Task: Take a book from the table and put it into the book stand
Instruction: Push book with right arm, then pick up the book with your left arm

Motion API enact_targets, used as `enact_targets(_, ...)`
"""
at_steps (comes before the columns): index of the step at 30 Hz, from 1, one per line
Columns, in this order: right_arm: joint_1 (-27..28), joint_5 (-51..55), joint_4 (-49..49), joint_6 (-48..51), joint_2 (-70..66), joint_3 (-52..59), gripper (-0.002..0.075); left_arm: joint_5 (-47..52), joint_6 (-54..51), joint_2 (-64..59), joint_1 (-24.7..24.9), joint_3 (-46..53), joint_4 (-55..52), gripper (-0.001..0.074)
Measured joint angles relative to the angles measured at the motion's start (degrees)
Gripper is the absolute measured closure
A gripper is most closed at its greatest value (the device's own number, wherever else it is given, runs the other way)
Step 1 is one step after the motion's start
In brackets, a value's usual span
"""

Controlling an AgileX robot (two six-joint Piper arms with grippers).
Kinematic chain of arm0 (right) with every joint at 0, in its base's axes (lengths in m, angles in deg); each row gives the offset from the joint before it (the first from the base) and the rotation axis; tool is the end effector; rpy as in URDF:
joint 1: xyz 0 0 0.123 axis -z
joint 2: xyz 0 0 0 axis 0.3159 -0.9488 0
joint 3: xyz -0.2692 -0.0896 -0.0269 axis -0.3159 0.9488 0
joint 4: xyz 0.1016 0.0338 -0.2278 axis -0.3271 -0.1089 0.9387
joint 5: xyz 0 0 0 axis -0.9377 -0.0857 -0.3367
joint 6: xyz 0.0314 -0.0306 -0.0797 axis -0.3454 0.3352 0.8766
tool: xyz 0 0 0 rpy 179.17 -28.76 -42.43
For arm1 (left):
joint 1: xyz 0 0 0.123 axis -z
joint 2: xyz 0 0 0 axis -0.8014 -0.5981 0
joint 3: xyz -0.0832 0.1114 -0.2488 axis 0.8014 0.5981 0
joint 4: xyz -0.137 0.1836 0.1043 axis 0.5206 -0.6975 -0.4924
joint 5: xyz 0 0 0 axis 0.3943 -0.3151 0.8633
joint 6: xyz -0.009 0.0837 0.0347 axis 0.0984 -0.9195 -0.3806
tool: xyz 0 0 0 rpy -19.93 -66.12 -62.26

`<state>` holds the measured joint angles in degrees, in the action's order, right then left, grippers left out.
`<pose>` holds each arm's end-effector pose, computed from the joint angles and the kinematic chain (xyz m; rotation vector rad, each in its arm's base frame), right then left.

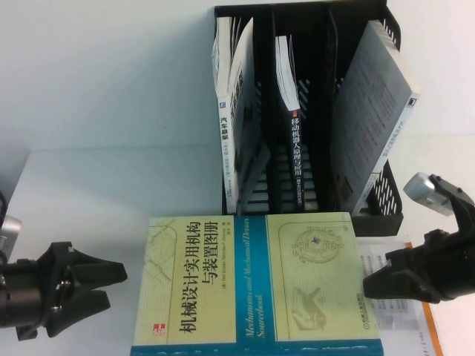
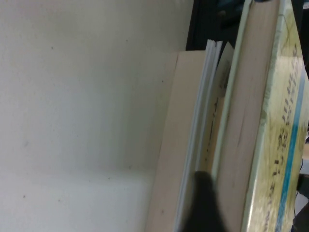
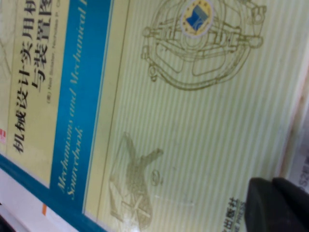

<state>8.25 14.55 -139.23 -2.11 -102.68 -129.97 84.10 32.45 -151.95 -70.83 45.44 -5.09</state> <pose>0.2542 0.0985 0.1849 -0.1727 2.6710 0.9335 0.2284 -0.0048 0.1915 -0.5987 2.4078 -1.2784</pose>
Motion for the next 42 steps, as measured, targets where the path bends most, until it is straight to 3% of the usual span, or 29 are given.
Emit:
enact_targets(3, -0.4, 0.22, -1.36, 0.13, -0.69, -0.26, 0.0729, -0.25, -0.99, -2.02, 0.19, -0.03, 0.36, 0.0186)
enact_targets(5, -0.4, 0.22, -1.45, 0.42, -0.84, -0.26, 0.0729, -0.12, -2.76, -4.15, 0.49, -0.13, 1.11, 0.0145)
enact_targets(15, -0.4, 1.05, -1.82, 1.83, -1.08, -0.37, 0.0729, 9.13, -17.84, -20.66, 1.51, -4.0, 7.58, 0.013)
enact_targets(21, -0.4, 1.24, -1.82, 2.15, -1.08, -0.37, 0.0729, 10.38, -18.07, -25.38, 8.22, -8.94, 7.45, 0.0131)
enact_targets(24, -0.4, 1.33, -1.82, 2.15, -1.08, -0.37, 0.0729, 10.42, -18.32, -25.6, 11.54, -11.39, 6.16, 0.0185)
enact_targets(27, -0.4, 1.47, -1.9, 2.28, -1.08, -0.37, 0.0729, 12.1, -17.04, -25.63, 12.73, -13.71, 4.31, 0.0398)
enact_targets(35, -0.72, 4.56, -0.18, 4.31, 0.81, 0.02, 0.0729, 13.36, -6.91, -24.3, 13.12, -19.61, -3.83, 0.0392)
enact_targets(42, -0.94, 2.34, 0.72, 4.31, 10.48, 0.12, 0.0729, 11.92, 3.39, -11.7, 13.32, -22.22, -10.02, 0.0433)
